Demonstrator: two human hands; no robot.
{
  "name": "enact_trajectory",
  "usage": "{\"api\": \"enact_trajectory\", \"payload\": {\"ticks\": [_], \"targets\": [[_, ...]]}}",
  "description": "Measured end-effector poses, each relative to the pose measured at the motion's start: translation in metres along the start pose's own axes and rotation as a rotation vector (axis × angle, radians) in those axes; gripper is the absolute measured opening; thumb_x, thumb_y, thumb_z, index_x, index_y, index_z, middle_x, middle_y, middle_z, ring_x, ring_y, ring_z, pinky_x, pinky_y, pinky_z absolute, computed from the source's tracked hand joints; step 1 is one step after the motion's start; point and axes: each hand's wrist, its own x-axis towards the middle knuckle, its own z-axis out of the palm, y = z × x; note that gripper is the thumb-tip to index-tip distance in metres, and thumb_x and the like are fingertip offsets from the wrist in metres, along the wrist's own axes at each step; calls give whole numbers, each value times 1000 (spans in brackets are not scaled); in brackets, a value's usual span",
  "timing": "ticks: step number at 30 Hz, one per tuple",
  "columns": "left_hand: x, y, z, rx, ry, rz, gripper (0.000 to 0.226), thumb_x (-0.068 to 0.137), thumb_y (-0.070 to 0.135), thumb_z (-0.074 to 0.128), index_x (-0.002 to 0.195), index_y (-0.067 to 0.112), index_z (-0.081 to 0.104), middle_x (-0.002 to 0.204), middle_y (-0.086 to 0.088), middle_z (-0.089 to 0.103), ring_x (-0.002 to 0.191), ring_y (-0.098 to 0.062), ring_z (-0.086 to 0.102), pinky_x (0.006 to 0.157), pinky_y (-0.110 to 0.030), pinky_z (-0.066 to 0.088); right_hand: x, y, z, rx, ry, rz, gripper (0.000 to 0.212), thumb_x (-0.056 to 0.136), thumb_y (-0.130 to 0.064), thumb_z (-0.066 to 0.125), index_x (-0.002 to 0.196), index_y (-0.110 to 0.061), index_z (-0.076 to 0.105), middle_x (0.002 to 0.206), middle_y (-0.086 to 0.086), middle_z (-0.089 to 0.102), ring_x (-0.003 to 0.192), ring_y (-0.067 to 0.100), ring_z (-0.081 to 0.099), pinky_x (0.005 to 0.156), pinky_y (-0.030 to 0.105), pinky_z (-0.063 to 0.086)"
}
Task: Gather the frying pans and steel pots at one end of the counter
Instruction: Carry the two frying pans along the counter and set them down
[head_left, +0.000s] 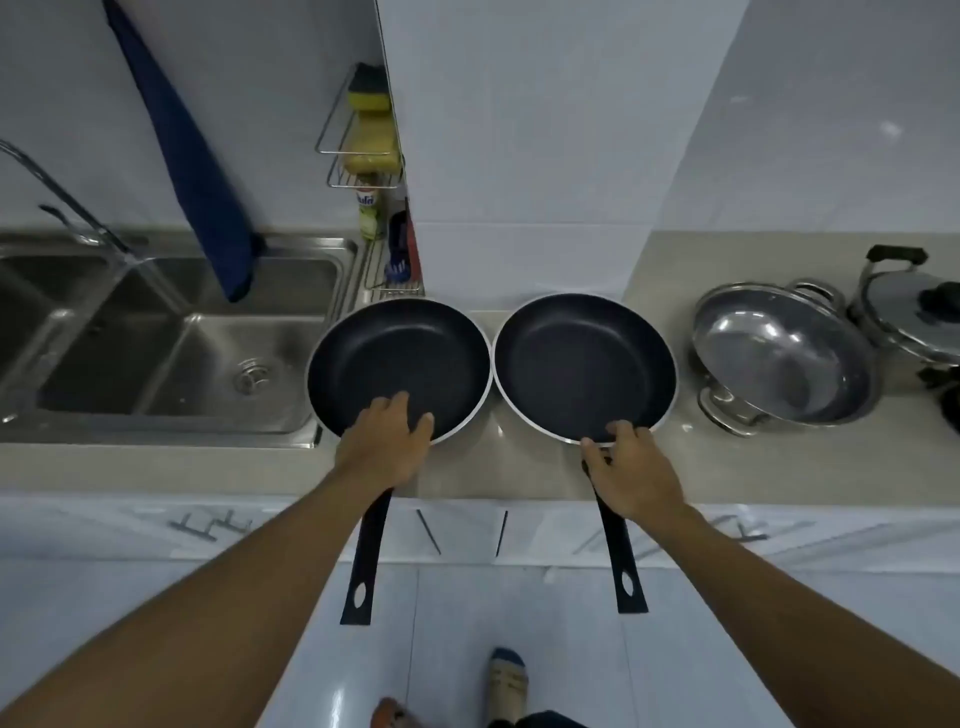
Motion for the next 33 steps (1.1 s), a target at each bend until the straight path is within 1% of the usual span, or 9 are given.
{"api": "enact_trajectory", "payload": {"ticks": [3,8,10,13,16,19,24,28,33], "targets": [[-12,-13,17,15,39,-57,52,96,48,44,138,17,44,135,-13,47,118,-34,51,95,-47,44,-7,9,13,62,3,104,46,97,-46,55,126,-11,47,120,13,54,96,33,57,81,40,44],[-31,-34,41,13,107,-86,44,96,36,52,131,11,43,125,-11,44,111,-31,49,87,-45,45,-13,15,34,75,-39,229,44,97,-47,58,113,-9,44,106,13,61,88,32,57,76,37,39],[-34,-40,46,-45,99,-125,44,95,32,55,129,8,41,123,-14,43,108,-33,51,86,-47,50,-12,17,42,62,-64,243,43,100,-46,55,114,-7,44,106,17,64,83,29,56,74,37,44],[-33,-43,51,-172,59,-158,47,97,26,55,135,7,34,126,-17,41,105,-40,56,86,-50,50,-12,18,48,152,-108,275,40,103,-42,51,116,-5,42,101,19,63,83,37,68,75,49,60],[-30,-44,56,-250,87,-184,48,99,20,53,138,3,31,130,-20,40,105,-44,57,87,-50,49,-12,18,50,227,-118,278,35,104,-38,50,114,-5,41,99,22,62,77,40,70,70,52,62],[-27,-44,61,-308,98,-217,47,100,18,53,138,3,30,129,-19,42,97,-37,57,80,-40,44,-12,19,52,241,-116,271,33,105,-36,50,114,-5,42,100,23,62,84,42,69,77,54,60],[-30,-47,67,-365,65,-259,45,102,23,49,137,12,23,117,-14,52,103,-37,59,84,-41,44,-13,20,56,250,-79,256,36,104,-38,52,115,-5,44,93,16,59,80,33,63,74,47,58],[-30,-50,68,-286,5,-341,37,103,38,45,120,8,32,105,-18,61,98,-39,64,76,-42,49,-11,22,56,304,-69,291,41,102,-48,51,108,-8,48,89,12,62,81,33,65,75,52,60],[-26,-55,67,-163,-90,-394,56,102,53,34,122,1,41,113,-23,60,104,-40,61,79,-44,46,-9,26,58,301,-63,316,45,101,-54,50,106,-9,53,84,6,59,81,28,64,77,50,61]]}}
